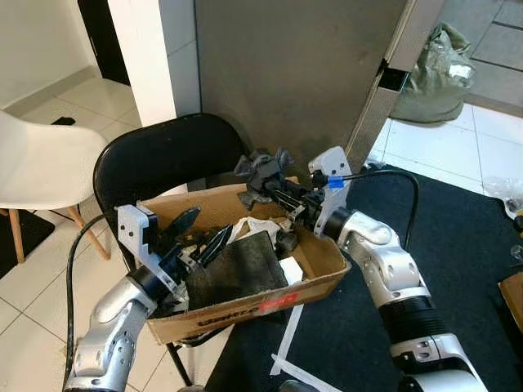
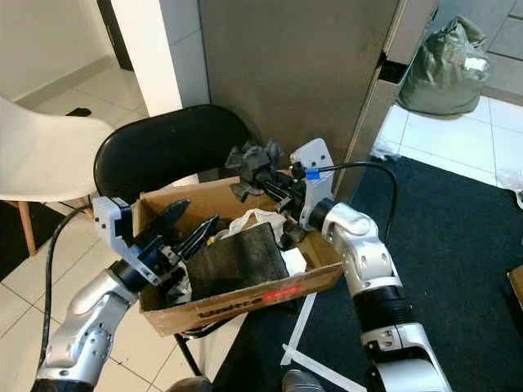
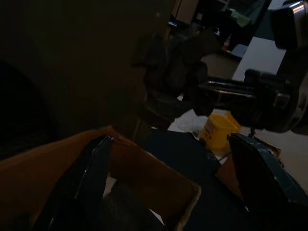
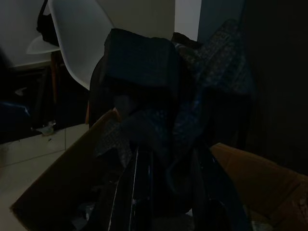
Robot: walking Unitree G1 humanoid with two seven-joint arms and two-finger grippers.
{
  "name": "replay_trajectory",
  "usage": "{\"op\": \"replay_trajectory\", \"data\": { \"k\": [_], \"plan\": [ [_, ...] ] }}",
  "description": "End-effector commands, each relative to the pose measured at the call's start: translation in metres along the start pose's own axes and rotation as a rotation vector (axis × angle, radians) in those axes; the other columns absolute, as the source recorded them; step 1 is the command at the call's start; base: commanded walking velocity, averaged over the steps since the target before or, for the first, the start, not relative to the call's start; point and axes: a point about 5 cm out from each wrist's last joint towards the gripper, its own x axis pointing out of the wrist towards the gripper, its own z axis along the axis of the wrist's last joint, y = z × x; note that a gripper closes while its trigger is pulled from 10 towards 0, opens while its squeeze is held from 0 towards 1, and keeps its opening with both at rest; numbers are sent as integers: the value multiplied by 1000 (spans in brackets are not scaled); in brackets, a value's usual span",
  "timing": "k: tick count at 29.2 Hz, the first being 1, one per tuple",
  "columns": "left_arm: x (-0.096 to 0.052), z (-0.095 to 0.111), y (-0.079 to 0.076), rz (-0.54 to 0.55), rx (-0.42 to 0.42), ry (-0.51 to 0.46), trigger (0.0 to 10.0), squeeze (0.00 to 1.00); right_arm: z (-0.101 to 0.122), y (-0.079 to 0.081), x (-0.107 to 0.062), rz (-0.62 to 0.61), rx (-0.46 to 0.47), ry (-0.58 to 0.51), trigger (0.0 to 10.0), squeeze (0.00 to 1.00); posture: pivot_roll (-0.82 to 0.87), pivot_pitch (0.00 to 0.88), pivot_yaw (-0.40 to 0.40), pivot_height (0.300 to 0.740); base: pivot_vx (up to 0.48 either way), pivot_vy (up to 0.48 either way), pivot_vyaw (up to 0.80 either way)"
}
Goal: Picking trash to rubbish bin
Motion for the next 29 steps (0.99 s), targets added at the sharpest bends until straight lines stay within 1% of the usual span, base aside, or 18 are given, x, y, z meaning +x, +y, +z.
{"op": "replay_trajectory", "data": {
  "k": [1, 2, 3, 4, 11, 23, 24, 25, 26, 27, 28, 29],
  "plan": [
    [-3, -4, 2, -2, 5, 21, 10000, 0, -1, 0, 1, 6, 0, 10, 10000, 31, 38, 0, -31, 740, 0, 0, 0],
    [-4, -5, 2, -2, 5, 23, 10000, 0, -1, 0, 1, 8, 3, 9, 10000, 31, 38, 0, -31, 740, 0, 0, 0],
    [-5, -6, 3, -2, 3, 26, 10000, 0, 0, 0, 1, 8, 6, 6, 10000, 812, 38, 0, -31, 740, 0, 0, 0],
    [-6, -8, 4, -1, 1, 31, 10000, 0, 0, 0, 1, 9, 9, 3, 10000, 1000, 38, 0, -31, 740, 0, 0, 0],
    [-10, -16, 9, -3, -2, 46, 10000, 0, 1, 0, 0, 15, 16, -14, 10000, 1000, 38, 0, -31, 740, 0, 0, 0],
    [-9, -15, 10, -13, 6, 38, 10000, 0, 1, 0, 0, 3, 32, -34, 10000, 1000, 38, 0, -31, 740, 0, 0, 0],
    [-9, -16, 11, -10, 9, 34, 10000, 0, 1, -1, 0, -2, 47, -44, 10000, 796, 40, 0, -37, 740, 0, 0, 0],
    [-9, -16, 11, -10, 9, 34, 10000, 0, 1, -1, 0, -2, 47, -44, 10000, 796, 40, 0, -37, 740, 0, 0, 0],
    [-9, -15, 12, -1, 14, 32, 10000, 0, 1, -1, -1, -7, 65, -58, 10000, 333, 40, 0, -37, 740, 0, 0, 0],
    [-9, -15, 13, 3, 17, 31, 10000, 0, 1, -2, -1, -10, 74, -63, 10000, 333, 40, 0, -37, 740, 0, 0, 0],
    [-8, -14, 13, 6, 21, 28, 10000, 0, 1, -2, -1, -11, 83, -69, 10000, 0, 40, 0, -39, 740, 0, 0, 0],
    [-8, -14, 13, 6, 21, 28, 10000, 0, 1, -2, -1, -11, 83, -69, 10000, 0, 40, 0, -39, 740, 0, 0, 0]
  ]
}}
